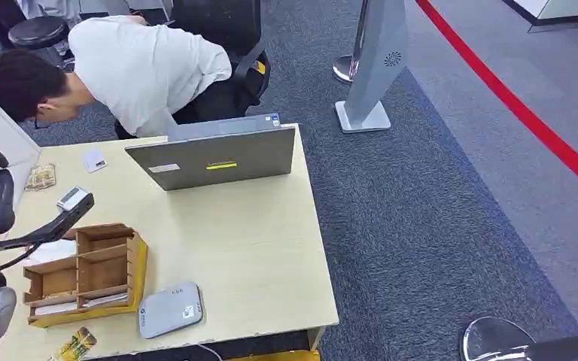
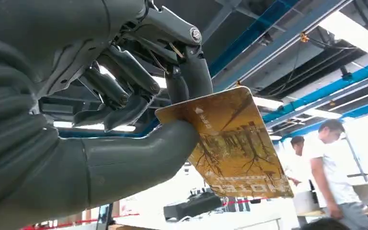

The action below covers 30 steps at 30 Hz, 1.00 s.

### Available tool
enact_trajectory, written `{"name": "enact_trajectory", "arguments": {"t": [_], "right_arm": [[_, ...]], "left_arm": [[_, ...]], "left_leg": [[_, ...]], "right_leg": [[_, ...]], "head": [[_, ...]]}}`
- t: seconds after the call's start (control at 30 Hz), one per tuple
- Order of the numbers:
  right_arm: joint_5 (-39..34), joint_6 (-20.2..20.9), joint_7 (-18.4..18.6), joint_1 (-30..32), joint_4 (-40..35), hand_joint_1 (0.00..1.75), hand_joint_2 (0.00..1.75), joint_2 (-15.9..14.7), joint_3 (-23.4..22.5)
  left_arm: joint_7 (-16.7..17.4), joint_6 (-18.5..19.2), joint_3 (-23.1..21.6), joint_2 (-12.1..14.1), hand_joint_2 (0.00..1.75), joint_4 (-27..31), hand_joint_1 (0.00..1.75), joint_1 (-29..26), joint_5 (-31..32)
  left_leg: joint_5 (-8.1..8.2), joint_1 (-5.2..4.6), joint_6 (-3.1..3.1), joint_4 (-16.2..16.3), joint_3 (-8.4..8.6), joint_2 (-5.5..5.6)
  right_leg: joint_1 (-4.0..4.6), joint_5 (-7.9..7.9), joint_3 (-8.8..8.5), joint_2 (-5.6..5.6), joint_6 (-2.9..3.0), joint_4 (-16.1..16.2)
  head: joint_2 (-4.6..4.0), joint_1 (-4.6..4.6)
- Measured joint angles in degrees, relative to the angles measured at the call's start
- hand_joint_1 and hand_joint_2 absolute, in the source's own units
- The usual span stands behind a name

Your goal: Pass the card to the sensor for recognition and then transmit it.

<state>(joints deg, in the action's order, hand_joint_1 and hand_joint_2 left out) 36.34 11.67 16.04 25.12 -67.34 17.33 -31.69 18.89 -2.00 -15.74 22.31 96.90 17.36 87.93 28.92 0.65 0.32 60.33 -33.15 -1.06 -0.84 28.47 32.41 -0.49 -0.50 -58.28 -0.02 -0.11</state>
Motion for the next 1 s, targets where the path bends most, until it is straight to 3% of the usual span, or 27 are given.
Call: {"name": "enact_trajectory", "arguments": {"t": [0.13, 0.3, 0.5, 1.0], "right_arm": [[2.23, 0.33, -0.9, -1.24, 2.34, 0.0, 1.75, 0.0, -2.08], [3.31, 0.39, -1.48, -2.19, 4.44, 0.0, 1.75, 0.0, -3.74], [4.44, 0.39, -2.36, -3.13, 5.99, 0.0, 1.75, 0.0, -5.34], [4.29, 0.33, -0.68, -3.12, 6.78, 0.0, 1.75, 0.0, -5.75]], "left_arm": [[-1.69, -4.64, 0.55, -2.16, 1.75, -5.12, 1.75, 0.99, 1.75], [-2.17, -5.98, 0.63, -3.8, 1.75, -8.45, 1.75, 2.15, 1.88], [-2.17, -5.5, 0.68, -5.5, 1.75, -9.63, 1.75, 4.11, 1.88], [-2.87, -3.18, 1.09, -5.7, 1.75, -9.72, 1.75, 6.88, 1.88]], "left_leg": [[0.0, -0.01, 0.0, 0.0, -0.02, 0.0], [0.0, -0.01, 0.0, 0.0, -0.04, 0.0], [0.0, -0.01, 0.01, 0.0, -0.04, 0.01], [0.0, -0.01, 0.01, 0.0, -0.05, 0.01]], "right_leg": [[-0.01, 0.0, 0.0, 0.01, 0.0, 0.0], [-0.01, 0.0, 0.02, 0.0, 0.0, 0.01], [-0.01, -0.01, 0.01, 0.0, -0.01, 0.01], [0.0, 0.0, 0.01, 0.0, -0.01, 0.0]], "head": [[0.0, -0.02], [0.0, -0.02], [0.0, -0.02], [0.0, 0.0]]}}
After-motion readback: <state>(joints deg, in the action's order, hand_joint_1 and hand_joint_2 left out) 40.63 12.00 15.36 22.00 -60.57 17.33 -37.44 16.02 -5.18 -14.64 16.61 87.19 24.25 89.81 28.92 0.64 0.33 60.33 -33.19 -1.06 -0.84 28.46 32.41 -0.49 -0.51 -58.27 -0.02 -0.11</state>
